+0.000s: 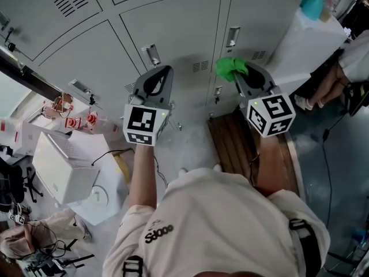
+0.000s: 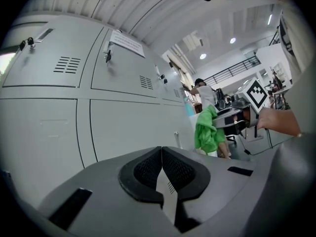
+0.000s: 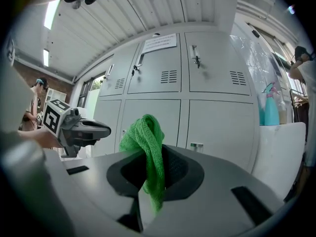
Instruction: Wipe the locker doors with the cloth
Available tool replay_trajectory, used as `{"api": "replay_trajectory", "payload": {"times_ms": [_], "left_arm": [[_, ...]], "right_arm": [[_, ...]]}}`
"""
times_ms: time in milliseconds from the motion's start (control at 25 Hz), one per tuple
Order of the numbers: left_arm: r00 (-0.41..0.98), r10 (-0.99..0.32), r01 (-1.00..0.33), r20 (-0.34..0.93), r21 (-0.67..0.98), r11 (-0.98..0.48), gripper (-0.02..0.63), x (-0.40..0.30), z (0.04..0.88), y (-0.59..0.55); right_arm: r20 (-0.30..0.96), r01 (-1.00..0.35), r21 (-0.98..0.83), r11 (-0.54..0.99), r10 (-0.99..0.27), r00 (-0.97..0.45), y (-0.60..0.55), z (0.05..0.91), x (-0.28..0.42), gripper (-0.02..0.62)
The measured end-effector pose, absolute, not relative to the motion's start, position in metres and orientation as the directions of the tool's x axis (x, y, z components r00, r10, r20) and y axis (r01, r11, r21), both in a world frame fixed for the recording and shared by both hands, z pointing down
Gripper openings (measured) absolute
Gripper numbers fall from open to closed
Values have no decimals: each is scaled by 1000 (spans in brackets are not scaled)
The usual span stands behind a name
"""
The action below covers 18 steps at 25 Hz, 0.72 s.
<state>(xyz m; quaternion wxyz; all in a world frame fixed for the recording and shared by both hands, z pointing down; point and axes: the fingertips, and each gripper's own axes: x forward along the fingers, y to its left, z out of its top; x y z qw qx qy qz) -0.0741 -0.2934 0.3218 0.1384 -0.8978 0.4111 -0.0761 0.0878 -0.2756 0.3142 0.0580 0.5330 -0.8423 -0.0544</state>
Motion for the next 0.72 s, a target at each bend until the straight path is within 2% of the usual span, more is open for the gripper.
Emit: {"api": "replay_trajectory", "payload": {"times_ms": [720], "left_arm": [[681, -731, -688, 39, -308, -657, 18, -64, 334, -292]], "right_arm": [[56, -898, 146, 414, -910, -410, -276, 328, 86, 46]]}}
